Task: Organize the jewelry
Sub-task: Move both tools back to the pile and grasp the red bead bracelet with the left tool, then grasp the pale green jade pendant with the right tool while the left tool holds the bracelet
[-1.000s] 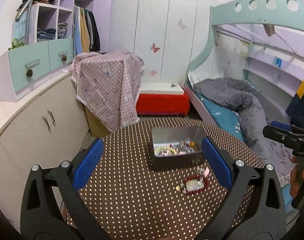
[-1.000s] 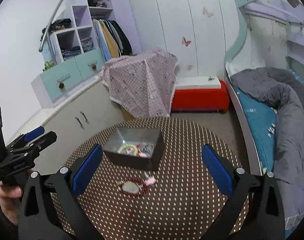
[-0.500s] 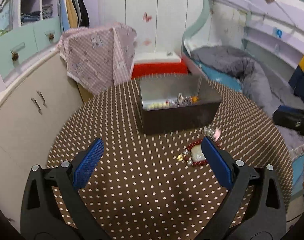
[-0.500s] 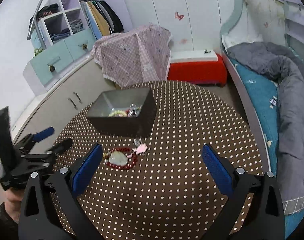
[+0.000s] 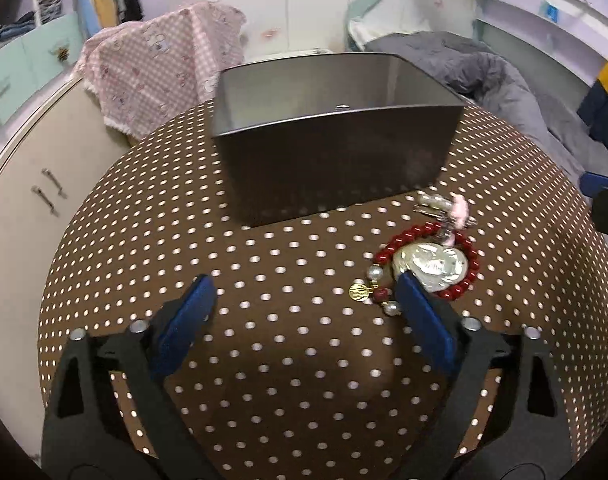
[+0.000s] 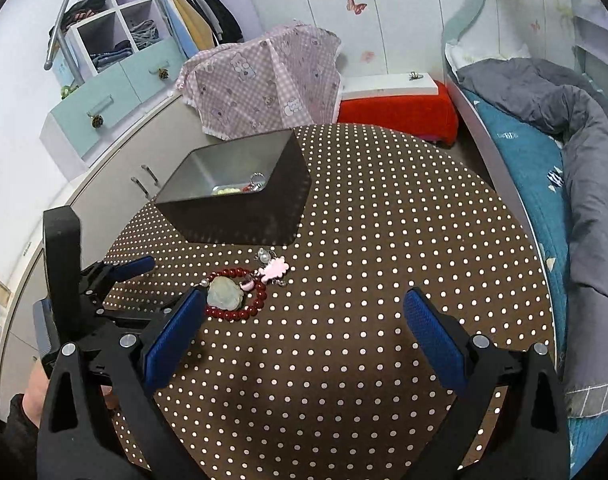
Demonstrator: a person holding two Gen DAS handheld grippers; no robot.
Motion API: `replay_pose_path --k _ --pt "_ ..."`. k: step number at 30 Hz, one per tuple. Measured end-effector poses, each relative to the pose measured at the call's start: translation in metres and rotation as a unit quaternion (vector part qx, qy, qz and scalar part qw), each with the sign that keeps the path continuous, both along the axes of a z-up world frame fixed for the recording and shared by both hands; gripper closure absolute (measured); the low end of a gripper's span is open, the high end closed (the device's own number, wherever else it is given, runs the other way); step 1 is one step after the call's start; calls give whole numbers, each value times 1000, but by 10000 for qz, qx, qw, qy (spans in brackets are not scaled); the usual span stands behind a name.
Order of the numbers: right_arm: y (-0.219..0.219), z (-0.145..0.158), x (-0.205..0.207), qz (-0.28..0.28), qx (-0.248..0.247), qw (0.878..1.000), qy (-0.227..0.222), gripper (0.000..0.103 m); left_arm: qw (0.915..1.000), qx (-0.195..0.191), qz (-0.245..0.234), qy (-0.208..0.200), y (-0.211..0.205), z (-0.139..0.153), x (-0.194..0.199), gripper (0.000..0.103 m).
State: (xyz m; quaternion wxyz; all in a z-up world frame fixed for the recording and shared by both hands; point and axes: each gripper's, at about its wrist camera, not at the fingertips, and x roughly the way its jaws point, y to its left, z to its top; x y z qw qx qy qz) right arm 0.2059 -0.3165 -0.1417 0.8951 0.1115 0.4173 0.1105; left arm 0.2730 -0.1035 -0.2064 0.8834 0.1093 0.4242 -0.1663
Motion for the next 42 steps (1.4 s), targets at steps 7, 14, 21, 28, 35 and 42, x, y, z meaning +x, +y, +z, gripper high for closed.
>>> replay_pose_path --k 7,14,21,28,35,42 --pt "1 -7 1 21 96 9999 101 7 9971 -28 -757 0 -29 5 -20 95" --pt "1 -8 -2 27 81 9999 130 7 9928 -961 -717 -53 0 35 -33 95" --pt "24 -14 -2 433 5 9988 215 7 9937 -1003 -434 -256 33 51 -48 95" --pt "73 -26 1 1237 -135 9919 260 9 9937 -1078 21 -318 58 48 -46 95" --pt "118 -39 24 1512 -466 9870 276 36 9935 -968 545 -268 91 36 -43 95" --pt "136 -44 27 1485 -1297 9804 29 64 9947 -836 599 -15 93 20 -35 94"
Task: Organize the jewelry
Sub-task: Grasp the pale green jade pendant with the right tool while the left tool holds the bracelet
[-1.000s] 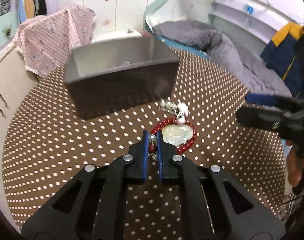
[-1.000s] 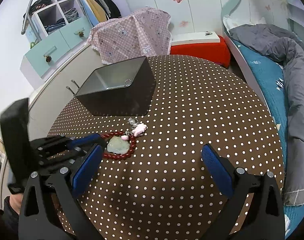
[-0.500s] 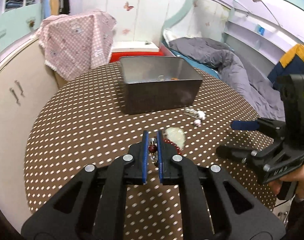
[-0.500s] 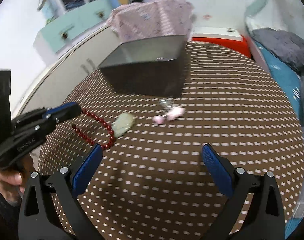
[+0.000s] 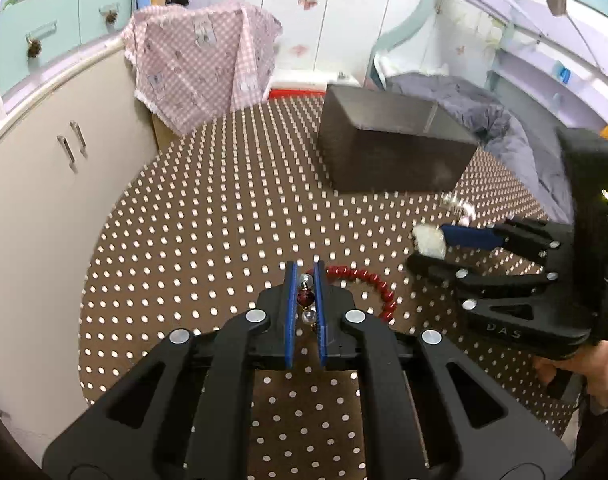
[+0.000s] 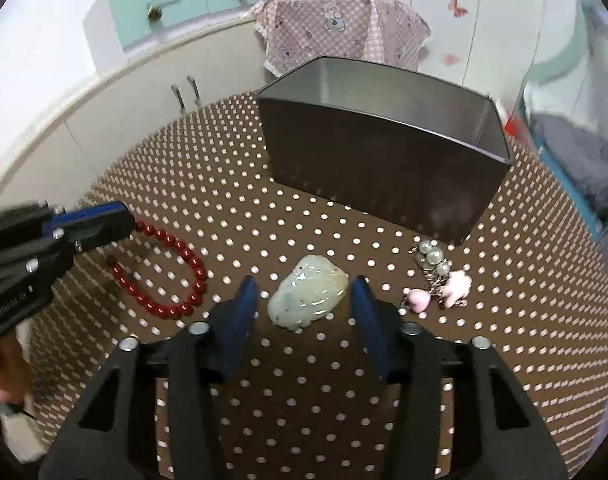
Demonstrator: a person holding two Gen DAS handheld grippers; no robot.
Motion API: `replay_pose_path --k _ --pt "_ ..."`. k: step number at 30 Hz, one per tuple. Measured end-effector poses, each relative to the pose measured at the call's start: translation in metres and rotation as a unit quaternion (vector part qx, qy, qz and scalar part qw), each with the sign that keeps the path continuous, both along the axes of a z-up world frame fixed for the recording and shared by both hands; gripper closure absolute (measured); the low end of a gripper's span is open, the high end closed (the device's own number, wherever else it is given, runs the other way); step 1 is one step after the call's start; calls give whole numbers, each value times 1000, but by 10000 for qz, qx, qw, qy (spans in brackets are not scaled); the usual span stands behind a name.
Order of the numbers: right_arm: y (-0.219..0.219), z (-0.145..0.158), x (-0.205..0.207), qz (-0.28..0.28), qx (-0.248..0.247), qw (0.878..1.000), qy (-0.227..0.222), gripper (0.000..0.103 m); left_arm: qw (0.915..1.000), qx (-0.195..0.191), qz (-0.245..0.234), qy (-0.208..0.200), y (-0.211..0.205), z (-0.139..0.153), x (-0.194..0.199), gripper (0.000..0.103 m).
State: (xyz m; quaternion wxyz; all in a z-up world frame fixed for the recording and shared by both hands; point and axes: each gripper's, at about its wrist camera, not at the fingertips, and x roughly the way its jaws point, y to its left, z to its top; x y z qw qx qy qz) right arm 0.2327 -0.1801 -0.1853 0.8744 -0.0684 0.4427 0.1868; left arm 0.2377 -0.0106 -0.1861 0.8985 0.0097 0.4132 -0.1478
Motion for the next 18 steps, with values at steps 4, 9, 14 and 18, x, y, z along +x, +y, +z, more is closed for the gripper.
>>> replay_pose_path --k 4,9,14,18 --pt "-5 -3 0 2 97 10000 4 67 9992 279 32 288 -5 -16 4 90" --pt "-3 -5 -1 17 42 10000 -26 66 9995 259 -52 171 -9 -17 -1 20" --pt "-5 -4 -4 64 69 9999 -37 68 9996 191 -54 196 -7 -17 2 86" --pt "-10 4 -9 77 340 9994 -14 68 9998 -14 -102 169 -2 -8 -1 95"
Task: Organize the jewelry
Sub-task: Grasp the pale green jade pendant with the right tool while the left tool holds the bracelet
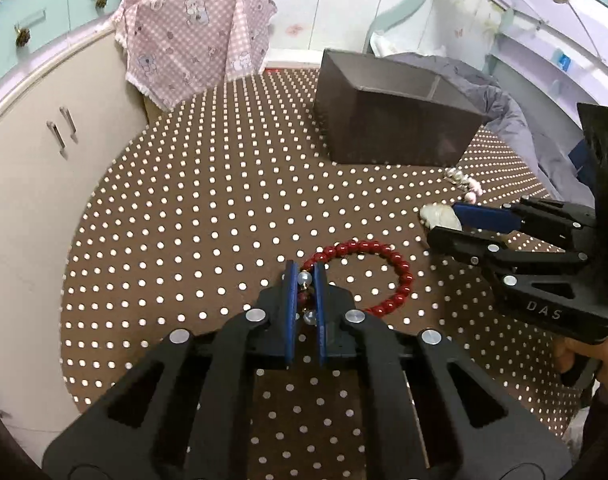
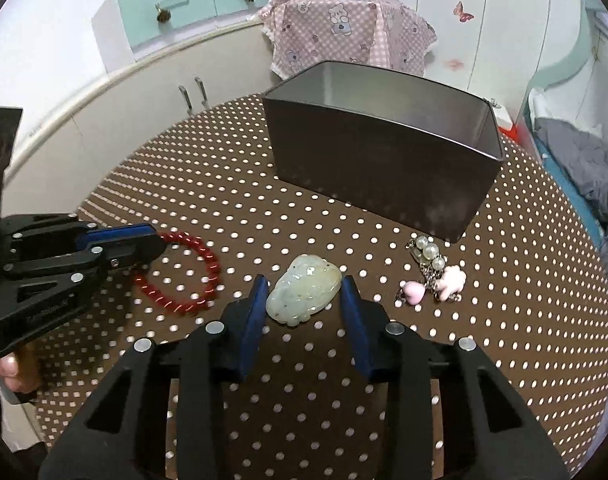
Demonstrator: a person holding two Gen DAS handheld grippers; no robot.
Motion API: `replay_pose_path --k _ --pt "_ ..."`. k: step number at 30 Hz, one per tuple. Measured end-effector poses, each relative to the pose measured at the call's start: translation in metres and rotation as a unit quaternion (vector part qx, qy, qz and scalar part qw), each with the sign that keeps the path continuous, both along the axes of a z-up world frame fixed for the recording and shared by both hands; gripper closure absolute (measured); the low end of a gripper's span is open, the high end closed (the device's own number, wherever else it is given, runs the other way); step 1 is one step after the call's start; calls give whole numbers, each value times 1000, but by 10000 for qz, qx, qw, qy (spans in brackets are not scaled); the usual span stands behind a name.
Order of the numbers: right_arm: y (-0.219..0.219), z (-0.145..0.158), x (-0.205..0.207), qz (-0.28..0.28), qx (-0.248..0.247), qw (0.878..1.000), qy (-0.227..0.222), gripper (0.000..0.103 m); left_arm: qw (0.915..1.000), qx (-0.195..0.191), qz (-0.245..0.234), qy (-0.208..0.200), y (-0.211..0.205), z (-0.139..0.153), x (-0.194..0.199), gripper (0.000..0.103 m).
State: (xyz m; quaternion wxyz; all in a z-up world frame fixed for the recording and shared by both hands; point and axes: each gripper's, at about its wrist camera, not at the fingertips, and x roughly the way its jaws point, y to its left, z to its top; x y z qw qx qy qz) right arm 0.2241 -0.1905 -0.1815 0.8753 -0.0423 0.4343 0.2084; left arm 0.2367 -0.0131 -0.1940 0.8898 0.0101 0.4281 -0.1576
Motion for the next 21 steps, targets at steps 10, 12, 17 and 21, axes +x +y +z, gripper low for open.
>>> replay_pose_path --k 10,12,17,21 --pt "-22 41 -8 -83 234 9992 -311 90 9978 -311 -224 -548 -9 48 -8 95" --pt "-23 39 -7 -79 232 9994 -262 90 9971 -313 -242 -650 -11 54 -9 95" --pt "-25 25 -4 -158 360 9992 -90 75 9972 -303 -230 -645 -11 53 -8 95" --pt "-16 13 13 -189 272 9994 -76 72 9977 -334 -207 -547 -9 46 -8 95"
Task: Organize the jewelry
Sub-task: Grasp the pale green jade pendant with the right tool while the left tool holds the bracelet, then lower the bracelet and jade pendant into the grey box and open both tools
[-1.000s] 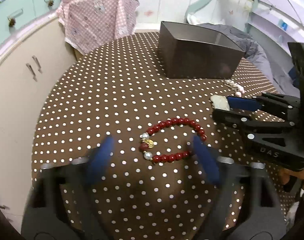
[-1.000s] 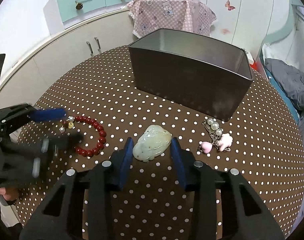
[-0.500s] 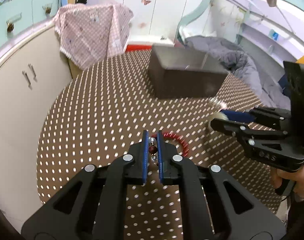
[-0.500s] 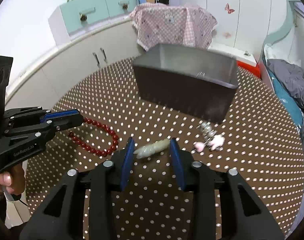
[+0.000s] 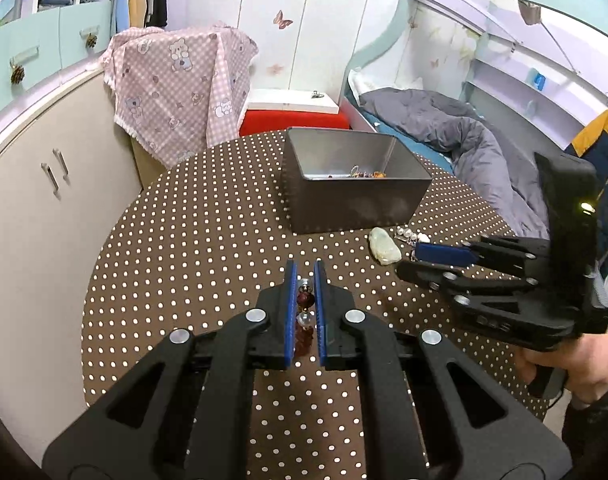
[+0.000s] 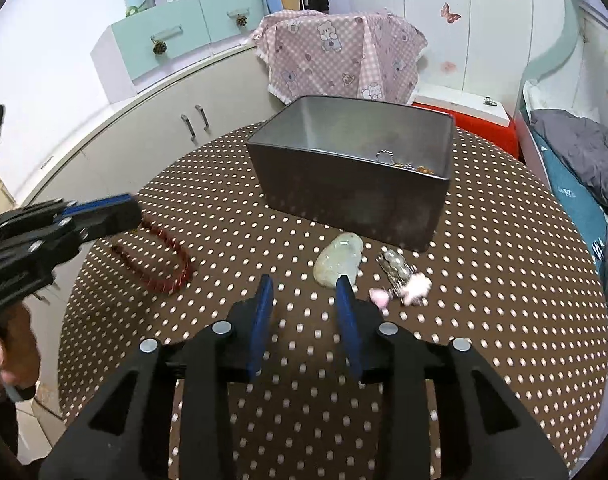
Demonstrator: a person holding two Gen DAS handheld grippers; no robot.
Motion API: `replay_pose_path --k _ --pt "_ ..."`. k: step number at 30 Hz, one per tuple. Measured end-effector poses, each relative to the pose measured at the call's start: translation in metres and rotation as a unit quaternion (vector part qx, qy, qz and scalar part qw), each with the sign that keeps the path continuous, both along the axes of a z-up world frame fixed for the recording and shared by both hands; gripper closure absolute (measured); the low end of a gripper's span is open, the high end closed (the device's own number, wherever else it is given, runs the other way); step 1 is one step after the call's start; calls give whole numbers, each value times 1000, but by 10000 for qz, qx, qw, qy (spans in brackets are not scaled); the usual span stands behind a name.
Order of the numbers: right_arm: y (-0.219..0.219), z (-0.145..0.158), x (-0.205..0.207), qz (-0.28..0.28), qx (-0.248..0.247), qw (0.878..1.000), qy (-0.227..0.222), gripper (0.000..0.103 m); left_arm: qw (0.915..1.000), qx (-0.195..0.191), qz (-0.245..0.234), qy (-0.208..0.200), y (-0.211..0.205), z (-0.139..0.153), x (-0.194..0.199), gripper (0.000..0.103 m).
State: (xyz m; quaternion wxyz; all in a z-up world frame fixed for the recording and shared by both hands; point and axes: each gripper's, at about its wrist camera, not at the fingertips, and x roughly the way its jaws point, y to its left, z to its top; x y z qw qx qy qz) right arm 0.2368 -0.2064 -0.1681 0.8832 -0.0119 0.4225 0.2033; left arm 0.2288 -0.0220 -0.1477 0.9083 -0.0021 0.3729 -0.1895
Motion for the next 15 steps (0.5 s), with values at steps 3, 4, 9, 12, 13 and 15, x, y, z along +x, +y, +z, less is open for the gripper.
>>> replay_pose_path --k 3,4,9,12,13,15 --pt "4 -14 21 -238 -232 9993 139 71 10000 -44 21 -22 2 2 0 95" --pt "4 -20 27 -292 -289 9989 209 69 10000 -52 24 -37 2 2 0 95" --pt "15 -22 27 -117 -617 9980 32 74 9999 -100 56 -92 5 7 3 95" --pt "8 -20 20 -69 -401 9991 102 76 9998 -149 41 -135 6 11 5 95" --pt "6 -16 15 -60 -310 9995 66 76 9997 -175 31 -159 5 14 6 95" --pt "-1 -8 5 -42 -132 9999 -6 76 9996 -198 7 -214 2 20 6 95"
